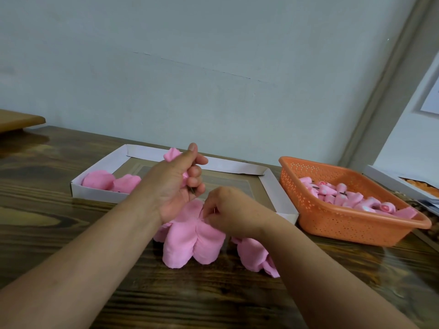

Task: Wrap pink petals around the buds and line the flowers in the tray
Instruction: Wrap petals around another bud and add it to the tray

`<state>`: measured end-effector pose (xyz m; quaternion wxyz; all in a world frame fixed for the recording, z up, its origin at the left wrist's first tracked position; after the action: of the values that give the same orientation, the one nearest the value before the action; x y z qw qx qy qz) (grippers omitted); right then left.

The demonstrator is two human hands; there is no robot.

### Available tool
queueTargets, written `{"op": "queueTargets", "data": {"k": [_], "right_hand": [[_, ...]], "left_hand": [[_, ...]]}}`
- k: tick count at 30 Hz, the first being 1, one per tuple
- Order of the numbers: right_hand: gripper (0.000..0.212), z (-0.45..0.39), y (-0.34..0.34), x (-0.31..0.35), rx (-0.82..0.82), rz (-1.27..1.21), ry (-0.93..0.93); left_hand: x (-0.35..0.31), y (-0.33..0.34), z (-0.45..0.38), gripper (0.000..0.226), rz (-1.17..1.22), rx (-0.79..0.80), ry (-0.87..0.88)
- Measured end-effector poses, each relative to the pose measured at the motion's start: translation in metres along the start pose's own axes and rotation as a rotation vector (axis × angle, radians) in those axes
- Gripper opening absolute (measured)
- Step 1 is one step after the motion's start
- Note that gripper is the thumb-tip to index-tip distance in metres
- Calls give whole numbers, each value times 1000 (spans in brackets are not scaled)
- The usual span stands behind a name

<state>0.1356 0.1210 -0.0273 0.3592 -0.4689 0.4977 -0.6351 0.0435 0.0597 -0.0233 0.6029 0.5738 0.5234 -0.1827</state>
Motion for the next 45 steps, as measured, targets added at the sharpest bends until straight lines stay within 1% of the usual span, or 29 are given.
{"op": "queueTargets", "data": {"k": [2, 7, 10, 12, 17, 19, 21, 24, 25, 28, 31, 34, 36, 37, 38, 41, 43, 45], "right_hand": [[15, 1, -1, -3, 32, -80, -5], [11, 2, -4, -5, 65, -170, -25], [11, 3, -15, -9, -39, -276, -19], [12, 2, -21, -10, -100, -291, -27], [16, 1, -17, -11, -58, -249, -5], [13, 0, -15, -15, -49, -217, 34], [12, -3, -12, -20, -58, -94, 121], [12, -2, -18, -31, -160, 121, 286], [12, -1, -20, -34, -173, 129, 308], [11, 2, -27, -41, -175, 43, 302], [22, 15, -41, -51, -210, 46, 313], [26, 29, -50, -73, -174, 99, 347], [17, 38, -48, -88, -118, 59, 364], [9, 41, -45, -94, -87, 54, 374], [5, 44, -42, -97, -67, 69, 380], [28, 45, -34, -103, -16, 142, 413], [31, 41, -28, -102, 32, 148, 398], [27, 39, -24, -99, 44, 149, 377]], "left_hand": [[0, 0, 0, 30, 3, -5, 4], [0, -1, 0, 29, 25, -20, 8], [-1, -2, 0, 28, 28, -22, 10], [0, -2, -1, 28, 25, -17, 4], [1, -1, 0, 28, 20, -4, -2], [1, -1, 0, 29, 19, -3, -2], [1, 0, 1, 29, 16, -7, -3], [0, 2, 2, 29, 15, -4, -9], [1, 2, 2, 29, 12, -4, -11], [0, 3, 3, 29, -1, -4, -15], [0, 3, 3, 29, -1, -5, -17], [0, 3, 3, 29, -2, -7, -21], [1, 4, 3, 30, -9, -4, -30], [2, 4, 3, 30, -11, -2, -34], [3, 5, 3, 29, -12, 1, -37], [5, 6, 4, 29, -13, 8, -45], [5, 7, 5, 30, -19, 6, -46], [5, 7, 5, 30, -26, 7, -48]]}}
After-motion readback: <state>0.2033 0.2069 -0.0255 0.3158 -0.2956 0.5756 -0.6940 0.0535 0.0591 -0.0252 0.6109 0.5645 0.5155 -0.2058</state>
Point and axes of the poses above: each hand's wrist, its own z-axis away from the middle knuckle, its own y-axis out of the palm, x = y × z, the point moved 4 cm from there along -z, towards the middle knuckle, and after that the axes turned 10 degrees about x, right-handed, at the moved point
